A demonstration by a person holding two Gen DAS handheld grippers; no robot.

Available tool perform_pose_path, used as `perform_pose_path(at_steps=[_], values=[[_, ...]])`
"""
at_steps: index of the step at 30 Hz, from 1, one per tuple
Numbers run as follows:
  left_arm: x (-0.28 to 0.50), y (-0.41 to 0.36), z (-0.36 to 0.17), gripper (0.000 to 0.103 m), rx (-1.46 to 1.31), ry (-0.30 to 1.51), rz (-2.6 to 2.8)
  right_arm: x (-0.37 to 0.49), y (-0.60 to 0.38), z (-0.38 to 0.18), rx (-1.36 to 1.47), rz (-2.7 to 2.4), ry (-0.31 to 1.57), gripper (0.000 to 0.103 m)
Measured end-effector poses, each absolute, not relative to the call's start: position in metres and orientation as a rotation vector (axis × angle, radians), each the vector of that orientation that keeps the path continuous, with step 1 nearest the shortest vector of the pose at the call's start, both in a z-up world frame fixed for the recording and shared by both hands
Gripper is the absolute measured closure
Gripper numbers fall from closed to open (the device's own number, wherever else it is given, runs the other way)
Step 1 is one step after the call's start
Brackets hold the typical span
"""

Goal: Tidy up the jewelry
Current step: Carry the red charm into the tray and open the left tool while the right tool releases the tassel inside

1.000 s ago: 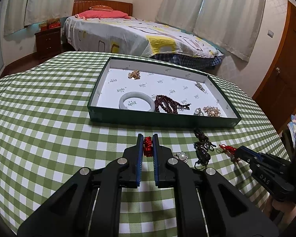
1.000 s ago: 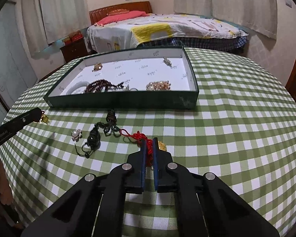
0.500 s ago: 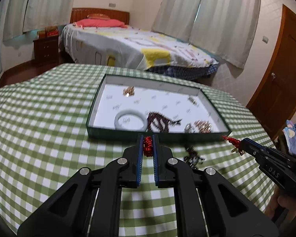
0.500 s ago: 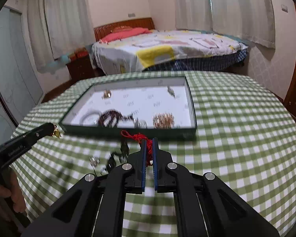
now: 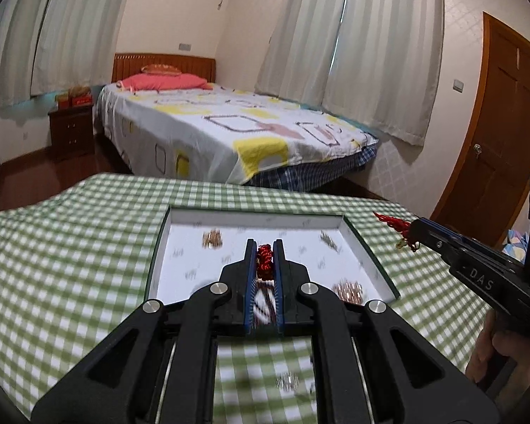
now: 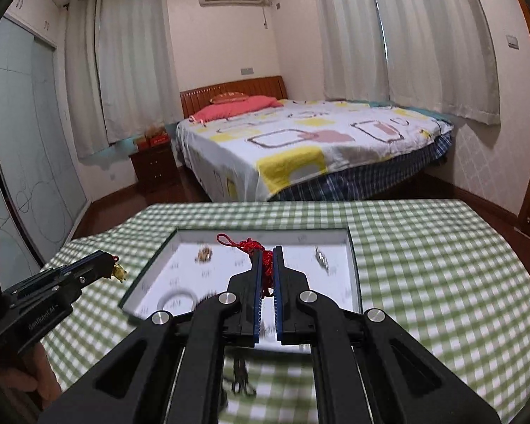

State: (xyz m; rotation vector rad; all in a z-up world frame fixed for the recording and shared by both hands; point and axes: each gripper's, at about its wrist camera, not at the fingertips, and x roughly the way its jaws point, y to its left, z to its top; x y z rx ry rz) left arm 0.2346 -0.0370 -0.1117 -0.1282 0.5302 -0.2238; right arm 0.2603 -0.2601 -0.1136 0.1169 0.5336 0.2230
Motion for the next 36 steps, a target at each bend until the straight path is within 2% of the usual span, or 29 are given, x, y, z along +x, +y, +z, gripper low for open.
perform_pose_path(at_steps=[6,12,21,30,32,34,36], values=[[0.282,-0.045,-0.113,0.093,-0.107,0.514,-0.219,0.297,-0.253,-0.118,0.111,0.225,0.505,0.097],[0.328,-0.062,-0.131,0.093,-0.064,0.535,-0.227,0.341,-0.245,-0.147,0.111,0.227,0.548,0.097],[0.391,-0.077,-0.177,0.093,-0.044,0.692,-0.233,0.393,-0.235,-0.189,0.091,0.23,0.678,0.097],[0.422,-0.079,-0.203,0.093,-0.068,0.838,-0.232,0.418,-0.238,-0.209,0.129,0.24,0.819,0.096],[0.423,-0.077,-0.203,0.088,-0.079,0.841,-0.228,0.42,-0.237,-0.212,0.139,0.246,0.841,0.095],[0.423,-0.076,-0.204,0.075,-0.082,0.844,-0.225,0.421,-0.238,-0.213,0.145,0.248,0.851,0.095],[0.421,-0.075,-0.202,0.069,-0.084,0.834,-0.219,0.419,-0.238,-0.212,0.146,0.247,0.848,0.095]])
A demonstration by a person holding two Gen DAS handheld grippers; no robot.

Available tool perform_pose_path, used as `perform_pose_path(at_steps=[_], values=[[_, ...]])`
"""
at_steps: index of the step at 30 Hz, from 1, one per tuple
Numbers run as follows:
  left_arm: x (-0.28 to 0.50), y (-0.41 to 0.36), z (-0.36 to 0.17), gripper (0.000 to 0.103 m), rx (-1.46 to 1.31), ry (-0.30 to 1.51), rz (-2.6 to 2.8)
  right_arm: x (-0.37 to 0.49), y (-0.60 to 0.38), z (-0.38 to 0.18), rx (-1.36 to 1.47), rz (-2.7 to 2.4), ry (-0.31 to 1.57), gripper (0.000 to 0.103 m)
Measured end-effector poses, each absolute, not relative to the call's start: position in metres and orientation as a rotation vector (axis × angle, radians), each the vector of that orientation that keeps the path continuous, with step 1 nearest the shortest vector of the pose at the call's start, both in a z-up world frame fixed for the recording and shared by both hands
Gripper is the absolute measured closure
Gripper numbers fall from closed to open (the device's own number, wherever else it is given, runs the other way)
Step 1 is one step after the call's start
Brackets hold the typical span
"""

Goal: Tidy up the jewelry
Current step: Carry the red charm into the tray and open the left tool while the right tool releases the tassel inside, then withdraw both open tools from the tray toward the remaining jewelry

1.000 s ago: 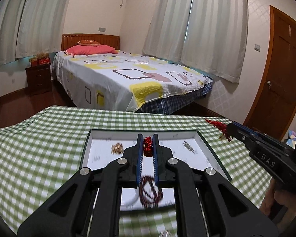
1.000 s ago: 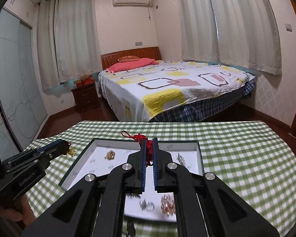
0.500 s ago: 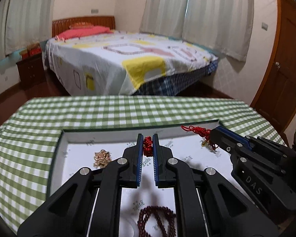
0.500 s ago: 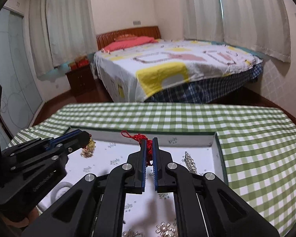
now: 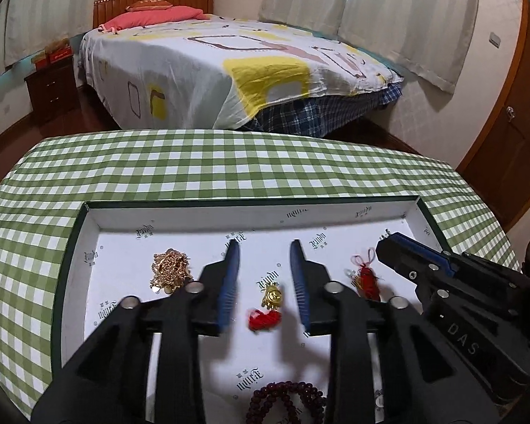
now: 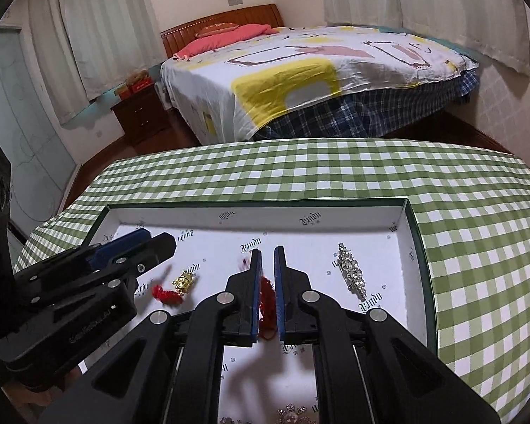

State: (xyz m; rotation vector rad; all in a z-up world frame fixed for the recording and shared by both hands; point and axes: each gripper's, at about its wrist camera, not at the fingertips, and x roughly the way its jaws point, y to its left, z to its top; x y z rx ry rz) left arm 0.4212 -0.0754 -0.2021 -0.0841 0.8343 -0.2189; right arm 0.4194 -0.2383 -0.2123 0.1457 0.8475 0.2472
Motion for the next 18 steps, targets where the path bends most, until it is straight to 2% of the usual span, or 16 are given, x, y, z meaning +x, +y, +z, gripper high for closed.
perform_pose_path(at_steps=[1,3,10,11,12,13,14,18], values=[[0.419,-0.075,-0.201,0.062,-0.084,0.825,-0.213,0.419,-0.238,-0.212,0.144,0.245,0.844,0.095],[0.417,-0.073,-0.196,0.056,-0.089,0.798,-0.207,0.416,-0.239,-0.212,0.136,0.24,0.836,0.095],[0.391,-0.066,-0.177,0.047,-0.074,0.729,-0.193,0.394,-0.242,-0.2,0.137,0.237,0.788,0.095],[0.386,-0.066,-0.175,0.046,-0.07,0.721,-0.193,0.39,-0.242,-0.198,0.138,0.235,0.781,0.091],[0.381,-0.066,-0.172,0.044,-0.065,0.713,-0.194,0.386,-0.243,-0.195,0.141,0.234,0.773,0.084],[0.376,-0.065,-0.17,0.044,-0.062,0.707,-0.195,0.379,-0.245,-0.191,0.148,0.23,0.759,0.062],[0.368,-0.064,-0.167,0.043,-0.06,0.698,-0.196,0.373,-0.245,-0.188,0.15,0.223,0.742,0.052],[0.342,-0.059,-0.162,0.043,-0.061,0.683,-0.194,0.344,-0.248,-0.177,0.138,0.204,0.698,0.052]])
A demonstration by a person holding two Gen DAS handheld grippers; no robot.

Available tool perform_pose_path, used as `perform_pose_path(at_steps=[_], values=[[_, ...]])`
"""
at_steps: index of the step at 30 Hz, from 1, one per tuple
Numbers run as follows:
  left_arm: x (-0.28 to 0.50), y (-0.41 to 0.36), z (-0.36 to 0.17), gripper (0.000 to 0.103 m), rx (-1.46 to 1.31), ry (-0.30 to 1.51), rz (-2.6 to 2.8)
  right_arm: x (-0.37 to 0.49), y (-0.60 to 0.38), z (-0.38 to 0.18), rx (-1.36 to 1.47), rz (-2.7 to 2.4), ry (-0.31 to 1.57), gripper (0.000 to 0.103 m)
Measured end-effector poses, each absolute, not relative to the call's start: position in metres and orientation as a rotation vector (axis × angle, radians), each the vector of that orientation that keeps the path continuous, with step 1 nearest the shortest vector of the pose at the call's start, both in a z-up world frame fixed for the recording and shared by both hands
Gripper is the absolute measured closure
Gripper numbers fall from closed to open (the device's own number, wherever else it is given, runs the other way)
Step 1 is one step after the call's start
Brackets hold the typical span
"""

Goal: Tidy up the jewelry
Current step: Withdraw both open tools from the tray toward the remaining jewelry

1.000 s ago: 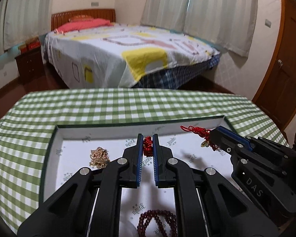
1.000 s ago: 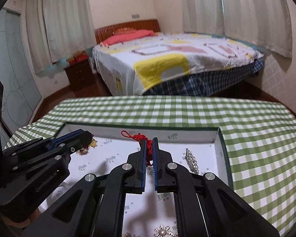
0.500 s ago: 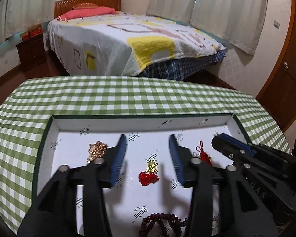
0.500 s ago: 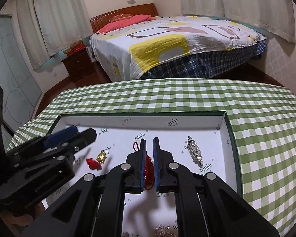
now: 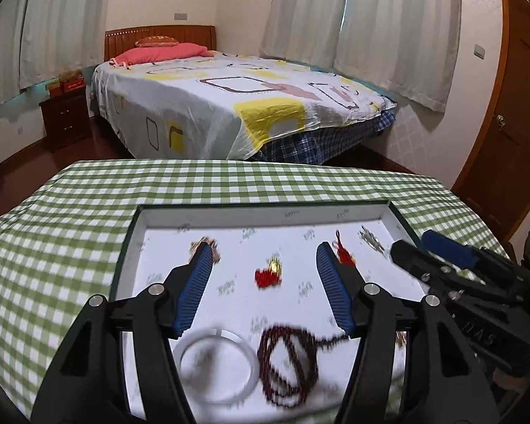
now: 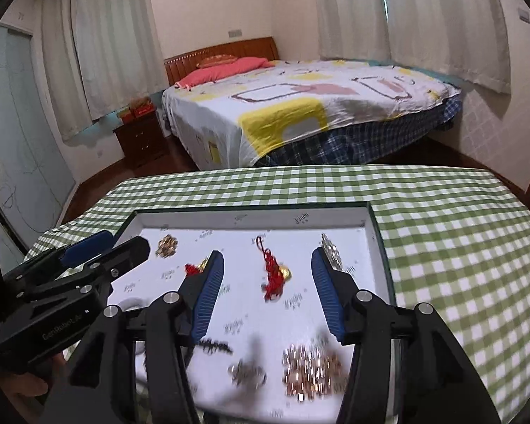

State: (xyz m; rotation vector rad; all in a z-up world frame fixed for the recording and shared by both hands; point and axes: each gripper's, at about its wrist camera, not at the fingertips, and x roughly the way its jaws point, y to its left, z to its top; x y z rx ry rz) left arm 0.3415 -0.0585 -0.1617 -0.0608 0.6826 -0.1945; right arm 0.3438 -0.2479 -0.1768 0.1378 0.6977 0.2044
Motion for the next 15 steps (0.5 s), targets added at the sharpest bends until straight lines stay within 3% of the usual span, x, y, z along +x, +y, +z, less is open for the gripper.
perform_pose_path(at_steps=[15], values=[[0.233,-0.031,-0.165,0.043,-0.098,0.655,-0.129,0.232,-0.235,-0.188,0.068,0.191,0.654,0.052]])
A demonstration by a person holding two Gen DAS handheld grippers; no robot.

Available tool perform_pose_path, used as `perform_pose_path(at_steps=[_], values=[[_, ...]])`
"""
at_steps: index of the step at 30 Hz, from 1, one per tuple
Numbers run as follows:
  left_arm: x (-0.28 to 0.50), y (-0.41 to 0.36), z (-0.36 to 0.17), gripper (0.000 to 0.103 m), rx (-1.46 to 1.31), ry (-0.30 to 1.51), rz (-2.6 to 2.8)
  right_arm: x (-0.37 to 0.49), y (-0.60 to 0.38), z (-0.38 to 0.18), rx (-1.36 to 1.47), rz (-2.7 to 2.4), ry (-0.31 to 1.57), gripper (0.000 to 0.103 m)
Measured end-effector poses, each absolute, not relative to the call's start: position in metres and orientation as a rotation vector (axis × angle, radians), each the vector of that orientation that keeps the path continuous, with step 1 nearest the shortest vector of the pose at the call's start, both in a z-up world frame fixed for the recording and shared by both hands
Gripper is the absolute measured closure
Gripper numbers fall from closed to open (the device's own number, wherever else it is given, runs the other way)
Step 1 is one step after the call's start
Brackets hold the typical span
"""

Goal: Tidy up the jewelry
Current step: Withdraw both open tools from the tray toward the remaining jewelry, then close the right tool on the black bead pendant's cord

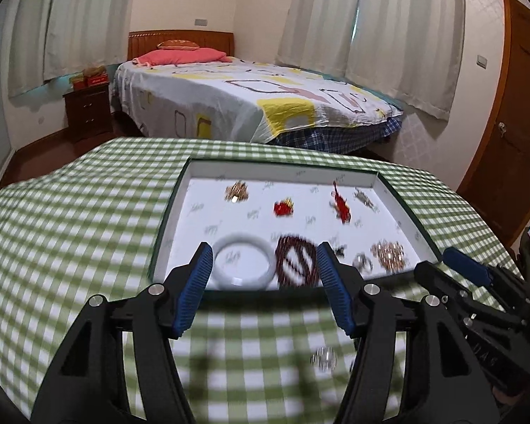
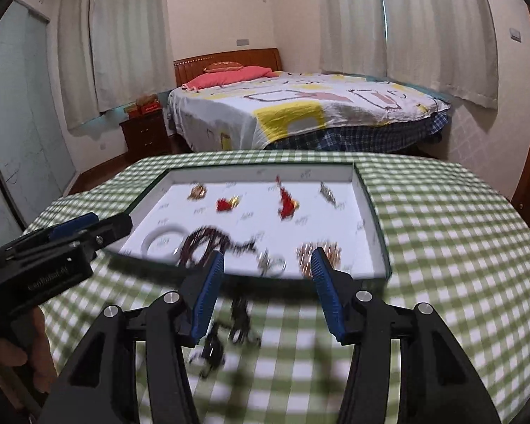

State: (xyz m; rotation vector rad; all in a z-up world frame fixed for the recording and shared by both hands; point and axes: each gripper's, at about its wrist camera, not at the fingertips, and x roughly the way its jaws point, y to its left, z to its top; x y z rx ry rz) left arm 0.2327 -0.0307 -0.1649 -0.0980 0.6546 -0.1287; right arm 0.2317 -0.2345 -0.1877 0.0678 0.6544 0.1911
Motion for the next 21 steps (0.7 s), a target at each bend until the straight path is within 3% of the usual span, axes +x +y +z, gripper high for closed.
perform_pose_path(at_steps=[5,8,15,21], values=[[0.203,-0.022,-0.174,0.043,-0.09,0.67,-0.101,0.212,-0.229,-0.198,0.06,0.212,0.693,0.053],[0.19,-0.016,-0.179,0.035,-0.092,0.678,-0.08,0.205,-0.224,-0.201,0.054,0.228,0.71,0.053],[0.172,-0.006,-0.184,0.032,-0.103,0.694,-0.058,0.203,-0.21,-0.212,0.037,0.264,0.766,0.053],[0.169,0.0,-0.186,0.032,-0.103,0.694,-0.047,0.208,-0.2,-0.222,0.024,0.267,0.808,0.06]])
